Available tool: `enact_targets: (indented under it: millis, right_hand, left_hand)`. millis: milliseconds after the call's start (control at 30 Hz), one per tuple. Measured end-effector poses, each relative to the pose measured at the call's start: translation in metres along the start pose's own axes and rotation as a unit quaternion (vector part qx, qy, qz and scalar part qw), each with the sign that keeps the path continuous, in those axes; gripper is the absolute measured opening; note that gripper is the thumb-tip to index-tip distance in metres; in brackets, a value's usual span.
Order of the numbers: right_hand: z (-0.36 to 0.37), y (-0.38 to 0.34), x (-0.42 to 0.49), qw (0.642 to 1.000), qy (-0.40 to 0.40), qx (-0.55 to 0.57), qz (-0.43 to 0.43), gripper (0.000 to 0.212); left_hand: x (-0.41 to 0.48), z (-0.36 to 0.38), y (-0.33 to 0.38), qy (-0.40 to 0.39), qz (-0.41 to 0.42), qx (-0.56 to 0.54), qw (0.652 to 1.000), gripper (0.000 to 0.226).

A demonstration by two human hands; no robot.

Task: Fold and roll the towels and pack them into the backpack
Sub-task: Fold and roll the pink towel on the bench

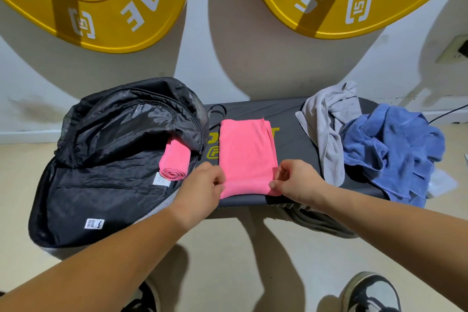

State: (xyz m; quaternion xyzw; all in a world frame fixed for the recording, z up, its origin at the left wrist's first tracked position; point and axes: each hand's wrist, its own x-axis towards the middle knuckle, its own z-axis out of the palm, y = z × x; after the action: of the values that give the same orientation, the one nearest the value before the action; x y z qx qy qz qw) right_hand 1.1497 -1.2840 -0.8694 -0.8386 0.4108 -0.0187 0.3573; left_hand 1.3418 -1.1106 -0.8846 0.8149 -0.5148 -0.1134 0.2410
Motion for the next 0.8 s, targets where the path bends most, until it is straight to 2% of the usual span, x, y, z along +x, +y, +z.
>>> enact_targets:
  millis: [100,200,267,333,467,600,700,800]
  right_hand:
    - [0.004,0.005,0.002,0.98,0.051,-0.127,-0.147,0.013]
    - [0.011,0.005,-0.002,0.912,0.08,-0.265,-0.303,0.008]
    - [0.013,0.007,-0.005,0.884,0.08,-0.301,-0.349,0.016]
    - [0.014,0.011,-0.005,0.868,0.077,-0.333,-0.36,0.023]
    - [0.014,0.011,-0.003,0.886,0.089,-0.308,-0.335,0.015]
    - [0.006,0.008,0.003,0.886,0.009,-0.306,-0.347,0.022]
    - [-0.001,0.006,0.0,0.936,-0.029,-0.216,-0.277,0.023]
    - [-0.005,0.002,-0.001,0.979,-0.042,-0.072,-0.184,0.008]
  left_hand:
    - [-0.004,0.009,-0.002,-0.043,0.164,0.176,0.97,0.018]
    - [-0.013,0.014,0.0,-0.054,0.185,0.211,0.958,0.004]
    - [-0.013,0.014,-0.001,-0.056,0.176,0.197,0.963,0.01]
    - [-0.01,0.011,-0.006,-0.058,0.167,0.167,0.97,0.013]
    - [-0.006,0.007,-0.008,-0.052,0.112,0.091,0.988,0.023]
    - [-0.003,-0.001,-0.004,-0.076,0.061,0.015,0.995,0.013]
    - [-0.005,-0.007,-0.003,-0.11,0.044,-0.014,0.993,0.01]
    - [-0.004,-0.006,-0.003,-0.097,-0.026,-0.059,0.993,0.013]
